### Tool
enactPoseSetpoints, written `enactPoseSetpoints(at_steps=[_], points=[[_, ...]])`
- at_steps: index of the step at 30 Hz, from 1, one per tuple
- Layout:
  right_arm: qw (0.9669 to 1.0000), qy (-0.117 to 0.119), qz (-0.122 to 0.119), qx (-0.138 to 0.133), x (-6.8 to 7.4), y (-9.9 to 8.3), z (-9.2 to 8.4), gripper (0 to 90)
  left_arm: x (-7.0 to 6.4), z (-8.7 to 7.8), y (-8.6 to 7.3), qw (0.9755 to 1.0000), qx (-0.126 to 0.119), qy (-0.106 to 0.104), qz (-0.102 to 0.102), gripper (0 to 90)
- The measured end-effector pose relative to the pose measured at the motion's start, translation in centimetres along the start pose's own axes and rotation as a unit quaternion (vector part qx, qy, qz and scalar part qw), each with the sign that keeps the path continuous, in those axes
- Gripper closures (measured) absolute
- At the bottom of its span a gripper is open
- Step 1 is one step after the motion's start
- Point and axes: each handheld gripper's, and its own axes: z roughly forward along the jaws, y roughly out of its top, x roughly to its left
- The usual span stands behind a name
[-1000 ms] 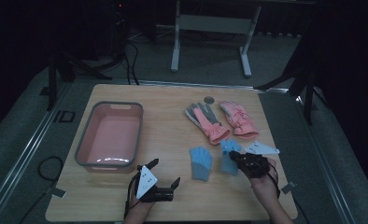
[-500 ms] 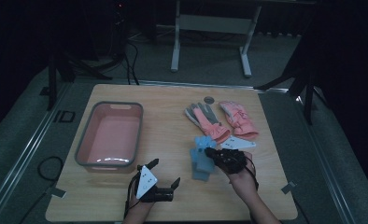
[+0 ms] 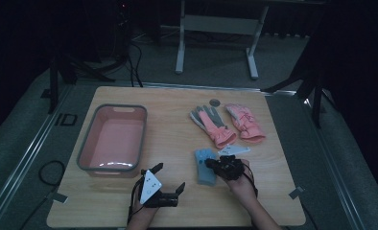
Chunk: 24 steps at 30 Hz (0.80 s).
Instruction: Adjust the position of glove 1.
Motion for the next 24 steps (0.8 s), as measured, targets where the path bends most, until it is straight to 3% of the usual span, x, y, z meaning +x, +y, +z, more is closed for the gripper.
enactPoseSetpoints(at_steps=[7, 14, 19, 24], points=[[0.9997, 0.008, 0.004, 0.022, -0.4, -0.8, 1.3, 85.1, 0.0, 0.0, 0.0, 1.0000, 0.000, -0.001, 0.000, 0.3], [0.9993, -0.005, 0.002, 0.036, -0.6, -1.5, 1.9, 84.0, 0.0, 0.0, 0.0, 1.0000, 0.001, -0.001, 0.001, 0.3], [0.9991, 0.021, -0.008, 0.037, -1.1, -1.6, 2.0, 83.1, 0.0, 0.0, 0.0, 1.0000, 0.001, -0.001, 0.004, 0.3], [0.9975, 0.043, -0.042, 0.038, -0.8, -1.4, 2.3, 82.9, 0.0, 0.0, 0.0, 1.0000, 0.001, -0.001, 0.003, 0.3]])
